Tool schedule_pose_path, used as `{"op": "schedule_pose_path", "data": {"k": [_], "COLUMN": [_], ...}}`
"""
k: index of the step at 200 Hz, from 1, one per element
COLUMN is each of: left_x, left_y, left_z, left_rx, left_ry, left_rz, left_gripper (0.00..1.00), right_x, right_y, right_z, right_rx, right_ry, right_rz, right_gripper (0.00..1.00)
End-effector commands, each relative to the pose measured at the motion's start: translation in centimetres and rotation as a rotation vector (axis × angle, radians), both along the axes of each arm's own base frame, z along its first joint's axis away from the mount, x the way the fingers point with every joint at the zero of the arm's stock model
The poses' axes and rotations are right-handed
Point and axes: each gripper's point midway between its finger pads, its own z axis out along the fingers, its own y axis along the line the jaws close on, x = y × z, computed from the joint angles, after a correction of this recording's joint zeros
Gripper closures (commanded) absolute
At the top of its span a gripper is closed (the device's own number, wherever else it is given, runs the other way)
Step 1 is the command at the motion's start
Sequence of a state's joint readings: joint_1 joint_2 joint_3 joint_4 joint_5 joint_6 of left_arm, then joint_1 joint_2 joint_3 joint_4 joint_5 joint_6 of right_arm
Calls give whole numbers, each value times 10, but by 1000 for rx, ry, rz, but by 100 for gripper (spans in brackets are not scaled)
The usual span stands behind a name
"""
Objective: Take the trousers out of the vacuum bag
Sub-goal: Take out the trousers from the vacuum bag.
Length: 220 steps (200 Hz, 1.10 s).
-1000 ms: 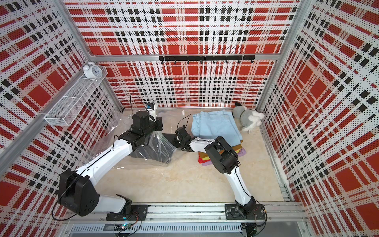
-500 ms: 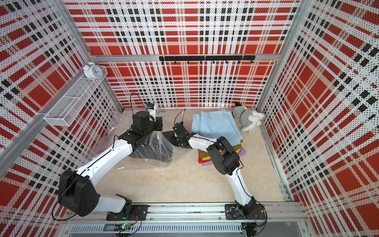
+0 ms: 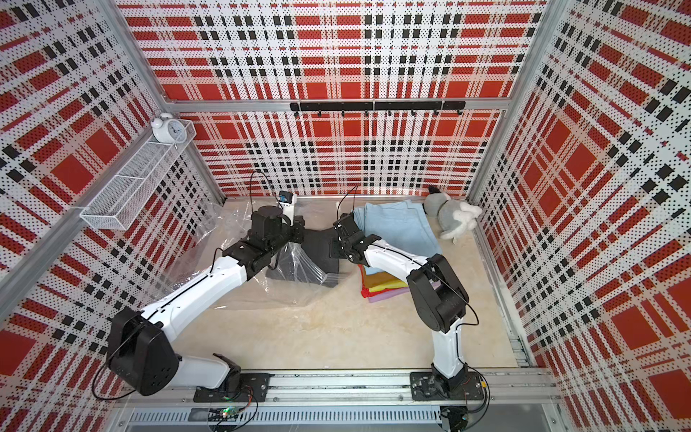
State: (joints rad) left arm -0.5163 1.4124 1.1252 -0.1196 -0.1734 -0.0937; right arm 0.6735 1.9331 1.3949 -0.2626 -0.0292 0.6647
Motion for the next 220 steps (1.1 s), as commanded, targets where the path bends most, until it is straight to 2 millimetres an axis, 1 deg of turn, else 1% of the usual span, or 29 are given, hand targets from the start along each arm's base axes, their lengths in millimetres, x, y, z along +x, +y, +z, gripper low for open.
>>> {"op": "schedule_pose_path", "data": {"k": [1, 18, 34, 37, 45, 54, 71, 93, 107, 120, 140, 160, 220], "left_x": [-20, -34, -44, -46, -50, -54, -59, -62, -63, -64, -64, -63, -60], "left_y": [-13, -16, -11, -10, -6, -2, 6, 11, 14, 16, 18, 19, 20], "left_z": [-6, -15, -24, -25, -30, -32, -35, -34, -35, -36, -37, -36, -31], "left_rx": [45, 21, -16, -23, -36, -51, -67, -85, -90, -90, -96, -106, -113], "left_ry": [-4, 21, 40, 40, 47, 46, 45, 40, 39, 37, 34, 28, 12], "left_rz": [-45, -51, -33, -32, -20, -6, 22, 41, 54, 66, 76, 83, 97], "left_gripper": [100, 100, 100, 100, 100, 100, 100, 100, 100, 100, 100, 100, 100], "right_x": [0, -7, -14, -17, -18, -20, -26, -30, -32, -33, -33, -33, -37], "right_y": [2, 0, -5, -7, -7, -9, -10, -5, 1, 4, 5, 3, -1], "right_z": [21, 15, 10, 6, 7, 6, -4, -16, -22, -26, -33, -40, -63], "right_rx": [68, 93, 103, 97, 113, 123, 136, 148, 153, 151, 143, 126, 105], "right_ry": [-41, -27, -14, -7, -13, -14, 1, 27, 38, 43, 53, 61, 90], "right_rz": [-13, -20, -26, -27, -34, -41, -42, -28, -18, -11, -15, -26, -36], "right_gripper": [100, 100, 100, 100, 100, 100, 100, 100, 92, 72, 55, 49, 43]}}
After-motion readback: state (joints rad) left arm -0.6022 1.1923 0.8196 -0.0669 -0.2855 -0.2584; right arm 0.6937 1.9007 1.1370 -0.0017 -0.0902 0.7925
